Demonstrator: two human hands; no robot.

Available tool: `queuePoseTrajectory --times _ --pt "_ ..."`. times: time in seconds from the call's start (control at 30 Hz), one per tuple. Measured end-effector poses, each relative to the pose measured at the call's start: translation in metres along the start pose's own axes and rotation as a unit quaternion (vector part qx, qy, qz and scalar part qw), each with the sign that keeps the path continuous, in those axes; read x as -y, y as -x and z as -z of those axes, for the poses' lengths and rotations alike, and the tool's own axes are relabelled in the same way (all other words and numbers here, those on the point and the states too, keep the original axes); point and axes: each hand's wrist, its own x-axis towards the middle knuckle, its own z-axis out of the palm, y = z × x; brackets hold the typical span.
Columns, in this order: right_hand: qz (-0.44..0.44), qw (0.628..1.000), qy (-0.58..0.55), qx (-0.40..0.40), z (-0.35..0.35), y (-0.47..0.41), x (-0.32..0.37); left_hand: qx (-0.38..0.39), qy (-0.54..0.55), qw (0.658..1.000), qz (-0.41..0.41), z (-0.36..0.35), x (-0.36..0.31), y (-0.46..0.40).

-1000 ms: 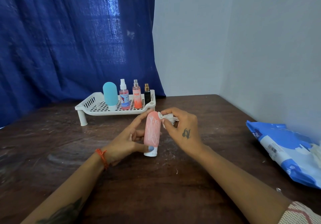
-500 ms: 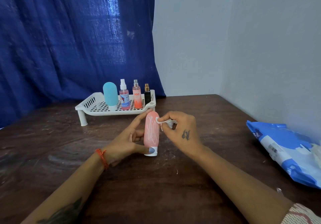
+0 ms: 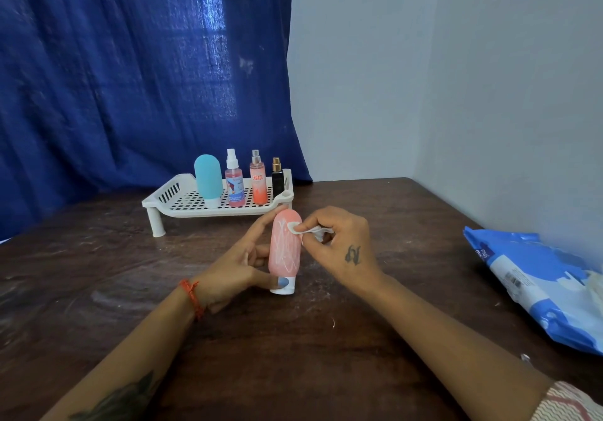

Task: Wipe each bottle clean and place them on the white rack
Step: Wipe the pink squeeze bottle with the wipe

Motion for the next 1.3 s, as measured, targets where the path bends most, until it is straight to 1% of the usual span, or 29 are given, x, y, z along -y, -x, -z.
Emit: queuePoseTrajectory --times 0.17,0.3,0.4,0.5,0.6,0.83,0.93,1.03,1.1,1.2,1.3 --pt "-0.037 0.999 0.006 0.006 -0.0017 0.0002 -0.0014 0.001 0.003 1.0 0.008 0.0007 0.0018 -0.0015" --pt "-0.052 0.998 0.016 -0.015 -0.0021 -0.0004 -0.0045 0.003 0.008 1.0 0.004 -0.0003 0.0 -0.0001" --pt "-0.027 0.999 0.015 -0.024 -0.0032 -0.0009 -0.0022 -0.003 0.009 1.0 0.002 -0.001 -0.0011 0.0004" --pt "0.018 1.0 0.002 -0.003 -0.0025 -0.0003 0.0007 -0.007 0.014 1.0 -0.002 -0.0015 -0.0008 0.0004" --pt "0.023 0.999 -0.008 0.022 -0.0001 0.0003 0.0022 -0.005 0.015 1.0 -0.003 -0.0015 -0.0005 0.0" --pt "-0.057 0.998 0.006 0.026 0.0004 0.0014 -0.0001 -0.007 0.017 1.0 0.006 -0.0004 0.0003 -0.0011" --pt "-0.068 0.998 0.004 0.017 -0.0009 0.0005 -0.0016 -0.005 0.02 1.0 0.009 0.0004 0.0002 -0.0011" --pt "-0.05 0.999 -0.004 -0.002 -0.0021 -0.0003 -0.0012 -0.006 0.017 1.0 0.011 0.0005 0.0008 -0.0012" --pt "-0.019 1.0 -0.006 -0.01 -0.0026 -0.0005 0.0001 -0.007 0.017 1.0 0.012 0.0005 0.0018 -0.0014" --pt "0.016 1.0 -0.015 0.005 -0.0005 -0.0003 0.003 -0.012 0.021 1.0 0.017 0.0007 0.0021 -0.0022" --pt "0.004 0.999 -0.029 0.028 0.0025 -0.0004 0.0047 -0.01 0.021 0.999 0.024 0.0015 0.0022 -0.0028"
